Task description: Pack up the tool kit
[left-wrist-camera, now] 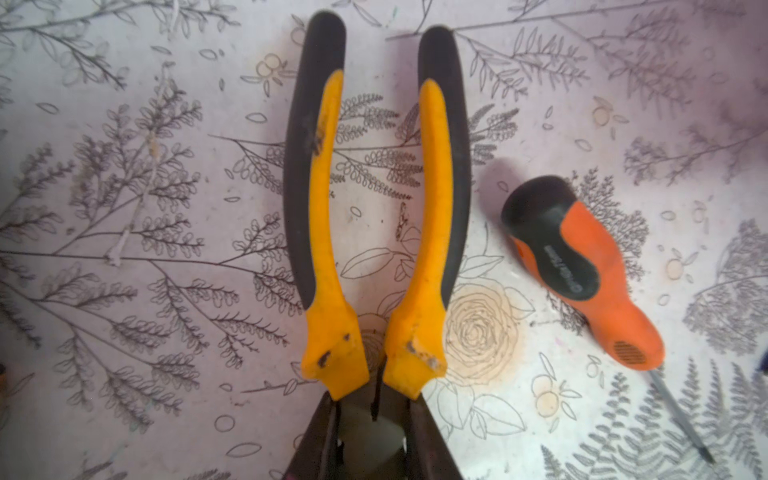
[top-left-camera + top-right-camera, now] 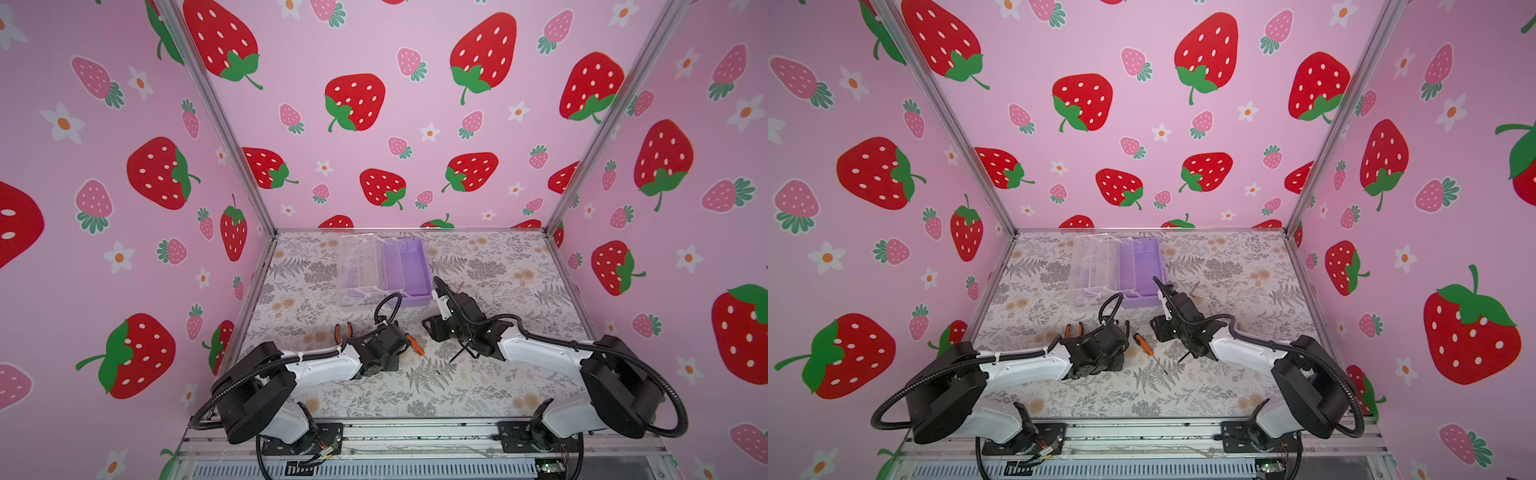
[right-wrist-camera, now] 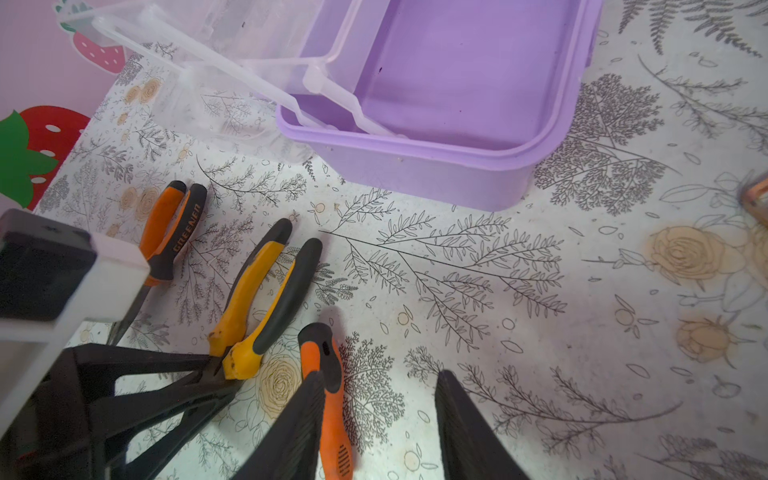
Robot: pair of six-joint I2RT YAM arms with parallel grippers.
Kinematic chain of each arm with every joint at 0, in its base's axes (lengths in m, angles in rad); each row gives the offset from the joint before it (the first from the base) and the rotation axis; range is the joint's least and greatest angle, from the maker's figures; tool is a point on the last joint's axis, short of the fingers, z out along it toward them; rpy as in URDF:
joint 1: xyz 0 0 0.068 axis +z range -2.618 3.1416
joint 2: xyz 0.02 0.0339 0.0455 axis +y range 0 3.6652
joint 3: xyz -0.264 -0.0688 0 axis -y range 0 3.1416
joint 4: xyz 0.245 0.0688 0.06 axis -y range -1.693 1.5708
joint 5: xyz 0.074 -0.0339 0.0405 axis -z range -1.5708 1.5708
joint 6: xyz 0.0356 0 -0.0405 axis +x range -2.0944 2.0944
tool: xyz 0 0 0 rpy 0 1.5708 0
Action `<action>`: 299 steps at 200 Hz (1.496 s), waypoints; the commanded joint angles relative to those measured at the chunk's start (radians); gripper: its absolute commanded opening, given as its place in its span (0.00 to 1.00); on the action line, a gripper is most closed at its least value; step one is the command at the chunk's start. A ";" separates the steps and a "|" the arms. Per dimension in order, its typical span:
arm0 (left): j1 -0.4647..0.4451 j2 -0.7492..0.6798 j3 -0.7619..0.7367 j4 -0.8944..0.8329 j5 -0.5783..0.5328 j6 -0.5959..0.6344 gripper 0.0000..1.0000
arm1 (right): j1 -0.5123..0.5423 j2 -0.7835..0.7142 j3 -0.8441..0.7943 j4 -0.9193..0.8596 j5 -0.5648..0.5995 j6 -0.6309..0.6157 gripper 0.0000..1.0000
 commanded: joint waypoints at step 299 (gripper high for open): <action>0.005 -0.329 0.108 -0.199 -0.018 0.015 0.00 | 0.060 0.368 0.210 0.455 -0.585 0.298 0.16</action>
